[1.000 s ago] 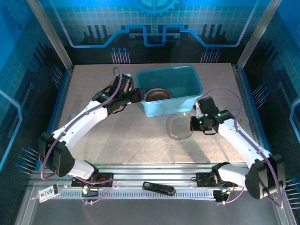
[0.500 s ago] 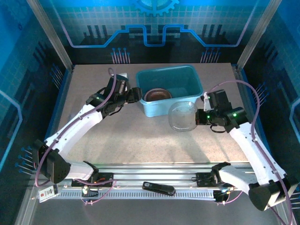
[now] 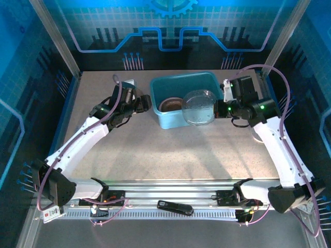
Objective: Place the plates into the plastic bin on the countertop
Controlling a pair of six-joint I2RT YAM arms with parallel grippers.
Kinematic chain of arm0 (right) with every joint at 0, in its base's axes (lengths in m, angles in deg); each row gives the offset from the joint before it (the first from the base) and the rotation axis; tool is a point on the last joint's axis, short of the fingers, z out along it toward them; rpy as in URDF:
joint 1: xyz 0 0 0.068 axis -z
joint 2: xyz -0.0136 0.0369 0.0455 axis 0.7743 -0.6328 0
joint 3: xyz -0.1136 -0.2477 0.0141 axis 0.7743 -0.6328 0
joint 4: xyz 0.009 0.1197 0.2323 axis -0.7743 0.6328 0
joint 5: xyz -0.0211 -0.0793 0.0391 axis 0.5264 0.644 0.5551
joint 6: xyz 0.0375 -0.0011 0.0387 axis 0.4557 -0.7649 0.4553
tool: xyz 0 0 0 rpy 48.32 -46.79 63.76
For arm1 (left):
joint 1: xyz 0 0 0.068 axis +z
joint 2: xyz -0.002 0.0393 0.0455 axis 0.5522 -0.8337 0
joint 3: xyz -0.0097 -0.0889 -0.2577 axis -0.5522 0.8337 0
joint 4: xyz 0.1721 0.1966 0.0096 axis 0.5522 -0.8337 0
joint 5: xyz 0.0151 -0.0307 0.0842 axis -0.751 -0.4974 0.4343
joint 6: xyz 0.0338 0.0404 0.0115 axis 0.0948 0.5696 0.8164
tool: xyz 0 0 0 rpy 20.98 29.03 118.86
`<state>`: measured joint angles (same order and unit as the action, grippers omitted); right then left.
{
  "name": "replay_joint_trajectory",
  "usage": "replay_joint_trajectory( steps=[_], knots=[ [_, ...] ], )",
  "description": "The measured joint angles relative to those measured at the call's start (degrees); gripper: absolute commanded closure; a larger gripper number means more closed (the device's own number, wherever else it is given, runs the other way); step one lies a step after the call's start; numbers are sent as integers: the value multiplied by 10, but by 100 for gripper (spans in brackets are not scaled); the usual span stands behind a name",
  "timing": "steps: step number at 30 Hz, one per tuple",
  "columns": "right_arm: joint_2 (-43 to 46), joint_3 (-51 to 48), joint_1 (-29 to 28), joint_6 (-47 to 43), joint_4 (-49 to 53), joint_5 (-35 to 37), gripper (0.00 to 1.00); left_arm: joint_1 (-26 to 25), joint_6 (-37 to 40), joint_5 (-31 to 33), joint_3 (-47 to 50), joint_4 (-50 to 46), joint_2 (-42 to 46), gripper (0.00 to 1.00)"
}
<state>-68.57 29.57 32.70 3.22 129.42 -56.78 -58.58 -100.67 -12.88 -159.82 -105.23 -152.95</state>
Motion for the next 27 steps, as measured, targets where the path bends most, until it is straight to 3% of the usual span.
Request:
replay_joint_trajectory(
  steps=[11, 27],
  knots=[
    [-127, 151, 13, -38, 6, -5, 100, 6, 3, -31, 0, -1, -4, 23],
    [-326, 334, 32, -66, 20, -38, 100, 6, 13, -100, -49, 1, -77, 24]
  ],
)
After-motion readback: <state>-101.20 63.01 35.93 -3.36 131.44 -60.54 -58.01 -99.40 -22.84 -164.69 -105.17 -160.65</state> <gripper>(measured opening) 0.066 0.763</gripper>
